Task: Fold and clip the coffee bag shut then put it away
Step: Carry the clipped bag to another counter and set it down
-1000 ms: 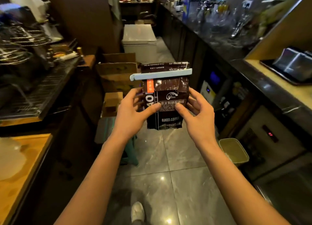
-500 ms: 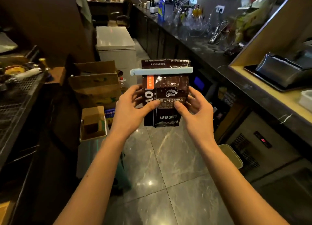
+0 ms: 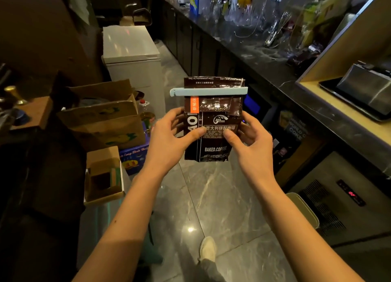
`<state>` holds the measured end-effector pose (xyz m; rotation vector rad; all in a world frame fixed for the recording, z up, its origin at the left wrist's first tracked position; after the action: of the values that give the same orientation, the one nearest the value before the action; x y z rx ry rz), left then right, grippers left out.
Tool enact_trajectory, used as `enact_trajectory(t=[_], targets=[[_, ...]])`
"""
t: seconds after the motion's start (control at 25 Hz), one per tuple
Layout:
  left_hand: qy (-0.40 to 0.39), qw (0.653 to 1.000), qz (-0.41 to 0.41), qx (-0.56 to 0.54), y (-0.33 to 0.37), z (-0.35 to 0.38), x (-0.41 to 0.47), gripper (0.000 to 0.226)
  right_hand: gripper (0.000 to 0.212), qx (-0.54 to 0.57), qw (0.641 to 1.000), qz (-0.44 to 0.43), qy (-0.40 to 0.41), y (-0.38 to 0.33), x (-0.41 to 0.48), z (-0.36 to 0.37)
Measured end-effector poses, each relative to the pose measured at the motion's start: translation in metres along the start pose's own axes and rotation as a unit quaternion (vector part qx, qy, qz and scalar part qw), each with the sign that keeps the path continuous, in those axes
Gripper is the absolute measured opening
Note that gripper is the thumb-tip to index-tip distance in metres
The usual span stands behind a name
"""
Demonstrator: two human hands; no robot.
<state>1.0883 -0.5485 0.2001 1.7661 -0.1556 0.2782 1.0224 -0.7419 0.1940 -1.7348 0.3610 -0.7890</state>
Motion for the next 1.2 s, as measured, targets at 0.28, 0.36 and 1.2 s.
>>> enact_trajectory(t=[0.28, 0.36, 1.2], targets=[[-0.017, 1.000, 0.024, -0.002, -0.005, 0.107, 0.128, 0.060, 0.051, 0.030, 0.999, 0.001, 0.022, 0.049, 0.153, 0.022], [-0.024, 0.999, 0.028, -0.003, -0.008, 0.134, 0.161, 0.058, 0.052, 0.036, 0.999, 0.010, 0.024, 0.060, 0.190, 0.027], [-0.159, 0.984, 0.027, -0.076, -0.114, 0.353, 0.586, 0.050, 0.048, -0.035, 0.989, 0.039, 0.137, 0.180, 0.570, 0.194]])
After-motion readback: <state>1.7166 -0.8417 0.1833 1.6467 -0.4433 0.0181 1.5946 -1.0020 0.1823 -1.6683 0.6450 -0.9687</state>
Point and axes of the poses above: each hand's wrist, its own x-axis towards the middle knuckle, its own z-axis out of the palm, y = z × x, the point moved 10 cm from there along x, towards the middle knuckle, and after that the axes turned 14 degrees about y, right-handed, at the moved point
